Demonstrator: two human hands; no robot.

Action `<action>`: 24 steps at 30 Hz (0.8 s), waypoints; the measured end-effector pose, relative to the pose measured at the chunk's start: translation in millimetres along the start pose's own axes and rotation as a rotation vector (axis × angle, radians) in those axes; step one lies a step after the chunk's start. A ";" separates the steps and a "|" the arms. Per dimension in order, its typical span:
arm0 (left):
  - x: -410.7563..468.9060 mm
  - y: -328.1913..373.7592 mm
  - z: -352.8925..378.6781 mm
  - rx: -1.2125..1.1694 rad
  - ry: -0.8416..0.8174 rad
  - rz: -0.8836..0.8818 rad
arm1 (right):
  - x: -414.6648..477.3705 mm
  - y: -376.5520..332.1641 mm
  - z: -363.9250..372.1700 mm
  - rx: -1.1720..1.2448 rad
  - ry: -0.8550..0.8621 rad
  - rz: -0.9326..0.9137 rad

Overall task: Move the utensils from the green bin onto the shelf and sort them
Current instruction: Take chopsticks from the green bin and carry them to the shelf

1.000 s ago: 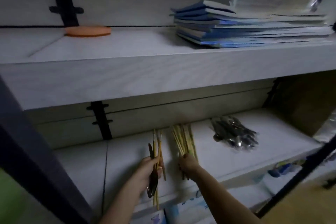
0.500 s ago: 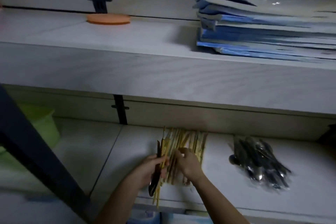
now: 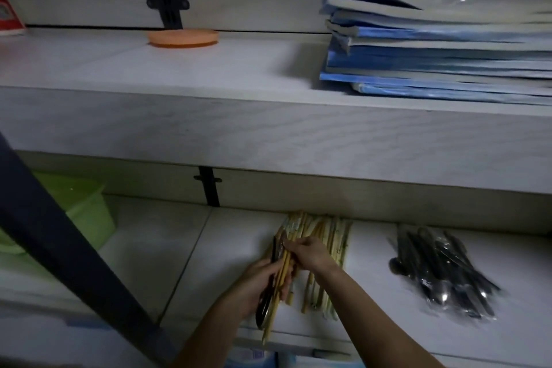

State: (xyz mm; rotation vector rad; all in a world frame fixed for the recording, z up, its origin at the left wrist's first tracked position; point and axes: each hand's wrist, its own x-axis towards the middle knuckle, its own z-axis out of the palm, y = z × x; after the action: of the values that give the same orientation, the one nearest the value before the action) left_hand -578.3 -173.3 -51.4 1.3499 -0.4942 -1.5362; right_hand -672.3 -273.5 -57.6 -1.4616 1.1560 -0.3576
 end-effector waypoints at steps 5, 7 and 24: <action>1.3 7.2 -5.6 0.041 0.087 -0.003 | 9.8 -6.0 -18.3 0.050 0.139 0.032; 3.6 10.9 -16.5 0.030 0.210 -0.016 | 16.7 -4.2 -30.4 0.022 0.219 0.032; 45.1 12.1 10.8 -0.019 0.043 -0.069 | -2.4 18.3 -71.2 -0.258 0.131 0.068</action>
State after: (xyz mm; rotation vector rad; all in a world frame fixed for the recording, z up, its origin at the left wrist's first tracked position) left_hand -578.1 -220.3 -61.2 1.3952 -0.4093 -1.5605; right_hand -736.3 -309.6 -53.3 -1.6356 1.3947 -0.2672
